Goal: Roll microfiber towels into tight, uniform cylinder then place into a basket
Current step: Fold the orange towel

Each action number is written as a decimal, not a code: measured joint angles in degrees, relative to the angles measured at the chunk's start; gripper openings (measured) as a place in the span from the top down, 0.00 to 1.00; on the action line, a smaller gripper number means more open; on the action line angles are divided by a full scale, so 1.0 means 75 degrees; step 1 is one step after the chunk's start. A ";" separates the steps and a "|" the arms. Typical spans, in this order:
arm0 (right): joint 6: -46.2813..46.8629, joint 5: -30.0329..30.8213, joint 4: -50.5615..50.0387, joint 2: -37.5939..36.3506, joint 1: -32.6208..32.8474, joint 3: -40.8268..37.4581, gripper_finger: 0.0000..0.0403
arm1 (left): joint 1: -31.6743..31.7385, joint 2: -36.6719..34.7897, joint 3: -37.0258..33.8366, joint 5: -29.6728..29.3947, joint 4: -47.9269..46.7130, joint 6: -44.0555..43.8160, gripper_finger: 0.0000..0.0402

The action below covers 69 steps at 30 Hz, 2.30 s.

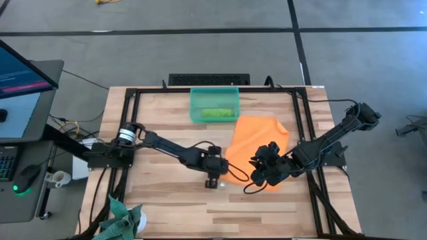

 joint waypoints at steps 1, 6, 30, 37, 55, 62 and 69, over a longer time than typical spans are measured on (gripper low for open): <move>0.0000 -0.0002 0.0000 -0.0003 0.0003 0.0000 0.76 | -0.0027 -0.0074 -0.0008 0.0006 -0.0316 -0.0131 0.74; 0.0000 -0.0002 0.0000 -0.0002 0.0000 0.0000 0.76 | -0.0240 -0.0417 -0.0014 0.0038 -0.2137 -0.0987 0.75; -0.0007 -0.0003 0.0006 -0.0003 0.0000 0.0000 0.76 | -0.1276 -0.0438 0.0220 -0.1122 -0.3835 -0.1263 0.84; -0.0010 -0.0002 0.0005 -0.0003 0.0003 0.0000 0.76 | -0.1910 -0.1023 0.0237 -0.2127 -0.4197 -0.1785 0.84; -0.0006 0.0011 0.0009 0.0008 0.0003 0.0000 0.76 | -0.3174 -0.1242 -0.0014 -0.3267 -0.3862 -0.3602 0.75; -0.0238 0.0022 0.0021 0.0521 0.0000 0.0003 0.76 | -0.3099 -0.1236 -0.0863 -0.3356 -0.3232 -0.3454 0.58; -0.0609 -0.0020 0.0034 0.1163 -0.0073 0.0027 0.76 | -0.2958 -0.1239 -0.1645 -0.3100 -0.1076 -0.1775 0.53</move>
